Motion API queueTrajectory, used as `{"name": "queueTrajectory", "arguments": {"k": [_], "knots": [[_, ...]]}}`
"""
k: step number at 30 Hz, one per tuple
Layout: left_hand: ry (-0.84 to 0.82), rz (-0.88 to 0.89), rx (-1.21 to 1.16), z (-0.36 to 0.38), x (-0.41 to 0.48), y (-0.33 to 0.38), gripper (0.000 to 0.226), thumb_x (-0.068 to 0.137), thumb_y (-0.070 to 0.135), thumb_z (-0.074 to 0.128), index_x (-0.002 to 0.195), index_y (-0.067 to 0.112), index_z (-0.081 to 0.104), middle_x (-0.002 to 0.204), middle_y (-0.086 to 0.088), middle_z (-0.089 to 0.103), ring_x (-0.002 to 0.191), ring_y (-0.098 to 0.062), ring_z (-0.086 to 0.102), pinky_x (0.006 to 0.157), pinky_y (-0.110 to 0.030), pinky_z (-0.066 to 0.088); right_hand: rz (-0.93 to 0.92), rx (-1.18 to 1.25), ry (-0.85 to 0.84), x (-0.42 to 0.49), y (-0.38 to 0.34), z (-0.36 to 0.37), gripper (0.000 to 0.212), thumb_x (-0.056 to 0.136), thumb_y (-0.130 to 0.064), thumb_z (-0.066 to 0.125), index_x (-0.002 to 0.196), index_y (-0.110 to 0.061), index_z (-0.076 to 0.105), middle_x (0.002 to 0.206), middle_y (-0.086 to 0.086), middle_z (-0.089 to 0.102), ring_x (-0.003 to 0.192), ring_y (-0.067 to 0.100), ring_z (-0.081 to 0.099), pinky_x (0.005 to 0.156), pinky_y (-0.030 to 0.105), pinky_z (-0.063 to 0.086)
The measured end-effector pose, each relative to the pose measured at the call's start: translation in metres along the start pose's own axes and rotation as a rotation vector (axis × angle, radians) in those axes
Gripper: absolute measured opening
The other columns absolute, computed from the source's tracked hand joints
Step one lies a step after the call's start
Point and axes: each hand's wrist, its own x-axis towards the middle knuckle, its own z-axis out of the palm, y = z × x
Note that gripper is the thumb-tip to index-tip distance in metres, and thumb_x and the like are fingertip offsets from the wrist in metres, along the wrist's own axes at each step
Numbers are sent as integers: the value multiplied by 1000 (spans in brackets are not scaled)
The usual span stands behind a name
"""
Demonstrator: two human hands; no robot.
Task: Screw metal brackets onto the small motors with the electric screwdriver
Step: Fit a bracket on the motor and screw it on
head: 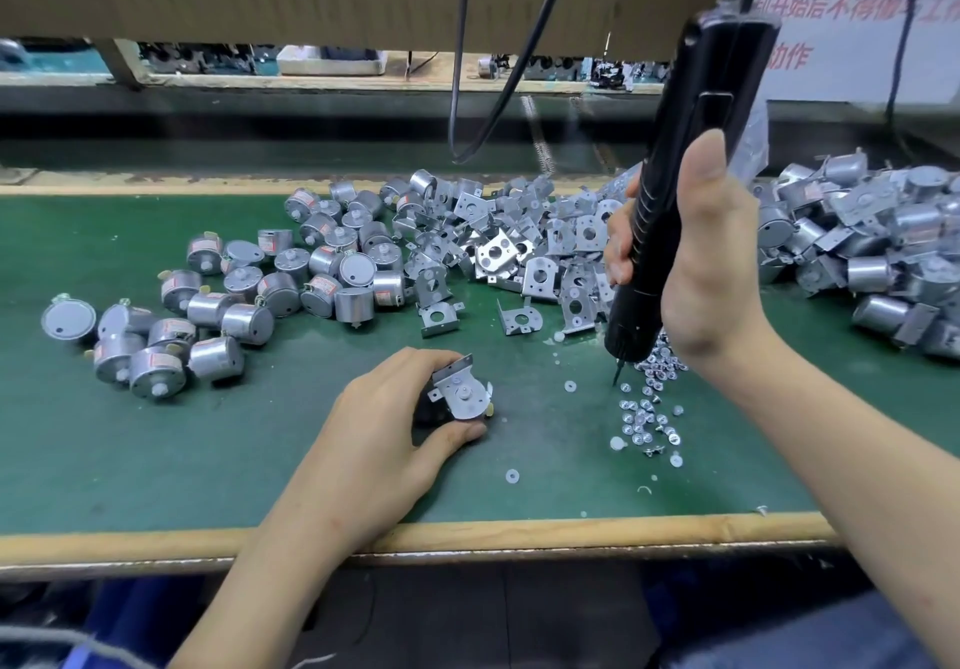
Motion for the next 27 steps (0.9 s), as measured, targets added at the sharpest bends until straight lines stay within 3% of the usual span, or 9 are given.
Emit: {"name": "queueTrajectory", "arguments": {"k": [7, 11, 19, 27], "knots": [[-7, 0, 3, -1, 0, 0, 43, 78, 32, 82, 116, 25, 62, 87, 30, 51, 83, 19, 48, 74, 0, 33, 0, -25, 17, 0, -1, 0, 93, 60, -92, 63, 87, -5, 50, 57, 1, 48, 48, 19, 47, 48, 28, 39], [-12, -1, 5, -1, 0, 1, 44, 78, 33, 82, 117, 25, 62, 86, 32, 48, 81, 20, 47, 73, 0, 32, -6, -25, 3, -1, -3, 3, 91, 59, -92, 61, 87, -6, 49, 57, 1, 49, 48, 19, 48, 48, 29, 39], [-10, -6, 7, -1, 0, 1, 45, 78, 33, 82, 118, 24, 62, 84, 32, 48, 82, 20, 48, 75, 0, 33, -38, 1, -32, 0, -7, 12, 102, 60, -90, 61, 89, 7, 51, 62, 10, 46, 49, 21, 47, 49, 30, 38], [-15, -7, 7, -1, 0, 1, 45, 78, 33, 82, 118, 25, 62, 86, 32, 49, 83, 20, 47, 74, 0, 33, -20, -5, -17, 0, -6, 11, 92, 59, -91, 61, 88, -5, 50, 60, 6, 49, 49, 19, 48, 49, 29, 40]]}}
